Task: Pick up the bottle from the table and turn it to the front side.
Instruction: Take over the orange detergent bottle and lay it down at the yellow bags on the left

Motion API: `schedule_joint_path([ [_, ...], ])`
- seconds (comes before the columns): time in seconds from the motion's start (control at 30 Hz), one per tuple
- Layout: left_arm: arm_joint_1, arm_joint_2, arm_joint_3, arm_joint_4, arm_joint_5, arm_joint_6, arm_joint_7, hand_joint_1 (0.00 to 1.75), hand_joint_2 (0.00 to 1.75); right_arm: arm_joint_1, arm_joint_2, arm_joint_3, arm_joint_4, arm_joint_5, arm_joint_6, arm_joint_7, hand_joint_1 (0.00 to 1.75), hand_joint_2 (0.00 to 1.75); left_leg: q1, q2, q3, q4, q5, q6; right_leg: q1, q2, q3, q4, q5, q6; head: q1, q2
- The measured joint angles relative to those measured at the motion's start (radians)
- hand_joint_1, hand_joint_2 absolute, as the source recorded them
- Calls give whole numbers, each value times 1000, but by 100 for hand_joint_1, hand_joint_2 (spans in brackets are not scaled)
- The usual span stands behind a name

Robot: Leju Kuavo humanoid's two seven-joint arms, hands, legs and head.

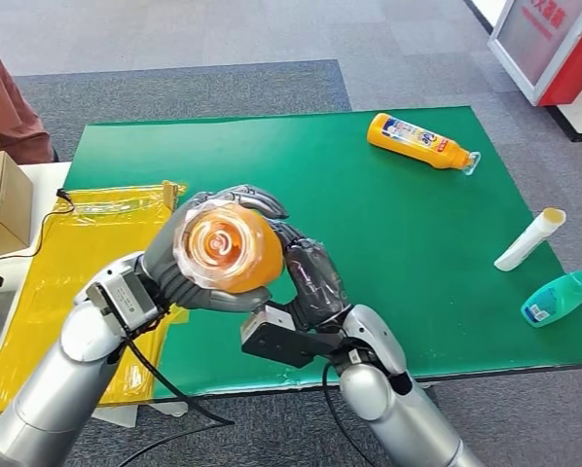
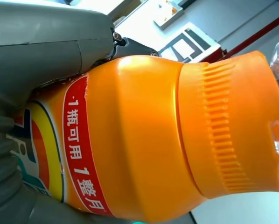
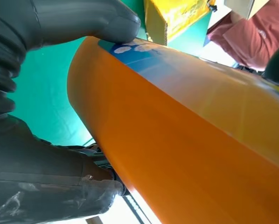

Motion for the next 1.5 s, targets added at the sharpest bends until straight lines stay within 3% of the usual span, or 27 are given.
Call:
schedule_joint_path([
  [0.27, 35, -14, 28, -25, -6, 25, -11, 175, 175, -21, -27, 30, -21, -7, 3, 14, 175, 175, 0, 0, 0, 0, 0, 0, 0, 0, 0, 0, 0, 0, 0, 0],
  [0.3, 40, -16, 30, -28, -12, 31, -11, 175, 175, -21, -27, 30, -21, -9, 3, 14, 145, 175, 0, 0, 0, 0, 0, 0, 0, 0, 0, 0, 0, 0, 0, 0],
  [0.4, 61, -20, 35, -40, -57, 69, -15, 175, 175, -21, -28, 29, -21, -34, 5, 19, 17, 175, 0, 0, 0, 0, 0, 0, 0, 0, 0, 0, 0, 0, 0, 0],
  [0.43, 73, -21, 38, -45, -84, 96, -16, 175, 175, -21, -28, 28, -22, -50, 8, 19, 2, 175, 0, 0, 0, 0, 0, 0, 0, 0, 0, 0, 0, 0, 0, 0],
  [0.63, 193, -28, 123, -116, -256, 351, -36, 175, 175, 20, -40, 6, -34, -153, 25, 12, 0, 175, 0, 1, 1, 0, -1, -1, 0, 1, -1, 0, -1, -1, 0, 0],
  [0.97, 272, -34, 172, -181, -341, 453, -60, 175, 175, 50, -53, -29, -42, -170, 16, 16, 0, 175, 0, 1, 0, 0, -2, -1, 0, 1, 0, 0, -1, -1, 0, 0],
  [1.03, 308, -43, 191, -203, -489, 598, -74, 175, 175, 63, -55, -48, -42, -169, -2, 22, 0, 175, 0, 1, 0, 0, -2, -1, 0, 1, 0, 0, -1, -1, 0, 0],
  [1.1, 353, -69, 238, -238, -796, 810, -99, 175, 175, 70, -64, -79, -43, -161, -25, 25, 0, 175, 0, 1, 0, 0, -2, -1, 0, 1, -1, 0, -2, -1, 0, 0],
  [1.17, 383, -106, 299, -271, -1140, 937, -121, 175, 175, 65, -77, -104, -43, -152, -40, 24, 0, 175, 0, 0, 0, 0, -2, 0, 0, 0, 0, 0, -3, 0, 0, 0],
  [1.27, 411, -127, 371, -286, -1432, 956, -82, 175, 175, 58, -87, -132, -58, -159, -53, 21, 0, 175, 0, -1, 1, 0, -4, 0, 0, -1, 1, 0, -3, 0, 0, 0],
  [1.4, 425, -111, 498, -252, -1486, 952, -82, 175, 175, 44, -100, -174, -91, -192, -58, 16, 0, 175, 0, -1, 1, 0, -3, 0, 0, 0, 1, 0, -3, -1, 0, 0],
  [1.47, 424, -65, 547, -174, -1486, 950, 11, 175, 175, 38, -105, -186, -104, -202, -56, 16, 0, 175, 0, 0, 2, 0, -3, -2, 0, 0, 0, 0, -2, -2, 0, 0],
  [1.5, 416, -24, 545, -122, -1487, 949, 113, 175, 175, 35, -107, -191, -109, -206, -55, 16, 0, 175, 1, 0, 2, 0, -2, -2, 0, 1, -1, 0, -2, -3, 0, 0],
])
